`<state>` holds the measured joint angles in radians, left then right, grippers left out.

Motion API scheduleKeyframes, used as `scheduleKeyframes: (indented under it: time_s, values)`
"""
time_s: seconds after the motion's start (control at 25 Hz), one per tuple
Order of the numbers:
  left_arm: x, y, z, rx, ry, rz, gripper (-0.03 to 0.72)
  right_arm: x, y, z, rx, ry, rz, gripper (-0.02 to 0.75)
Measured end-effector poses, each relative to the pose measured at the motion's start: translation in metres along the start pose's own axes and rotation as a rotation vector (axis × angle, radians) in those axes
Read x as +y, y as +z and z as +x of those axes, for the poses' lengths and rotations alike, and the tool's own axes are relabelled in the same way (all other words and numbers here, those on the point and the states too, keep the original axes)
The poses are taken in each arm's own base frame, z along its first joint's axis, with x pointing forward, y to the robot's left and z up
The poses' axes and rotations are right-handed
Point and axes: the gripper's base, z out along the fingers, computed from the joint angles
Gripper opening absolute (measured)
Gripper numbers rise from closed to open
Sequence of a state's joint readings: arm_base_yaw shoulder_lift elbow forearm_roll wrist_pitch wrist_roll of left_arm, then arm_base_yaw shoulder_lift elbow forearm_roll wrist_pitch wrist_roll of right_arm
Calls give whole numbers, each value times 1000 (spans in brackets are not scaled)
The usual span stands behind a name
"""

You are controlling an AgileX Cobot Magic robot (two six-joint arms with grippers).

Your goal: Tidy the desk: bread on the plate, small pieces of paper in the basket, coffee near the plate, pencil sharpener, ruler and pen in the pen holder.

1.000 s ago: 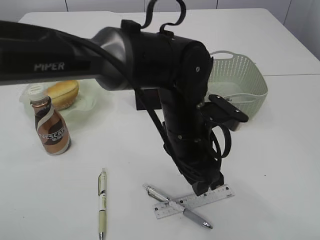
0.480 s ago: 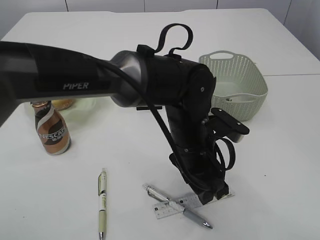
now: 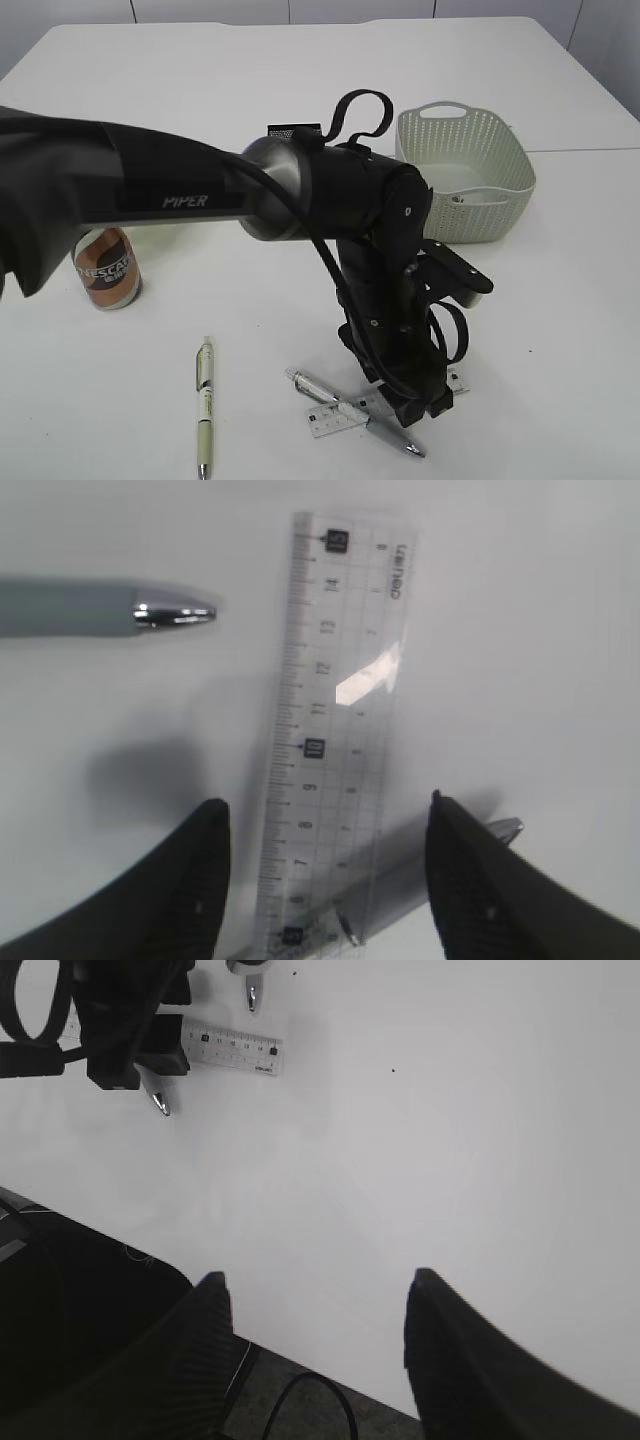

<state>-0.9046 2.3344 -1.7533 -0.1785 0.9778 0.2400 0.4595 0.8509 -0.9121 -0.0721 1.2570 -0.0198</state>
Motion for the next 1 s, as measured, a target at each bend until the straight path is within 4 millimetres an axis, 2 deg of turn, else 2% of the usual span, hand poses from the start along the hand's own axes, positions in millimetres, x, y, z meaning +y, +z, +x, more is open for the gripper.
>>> scheduleKeyframes:
  time_s: [0.28,1.0]
  values:
    - [1,8,1,13,-2,1,458,0,0,0,0,0,0,406]
    - [3,7,-1,-8,12,-25,459,0,0,0,0,0,0,406]
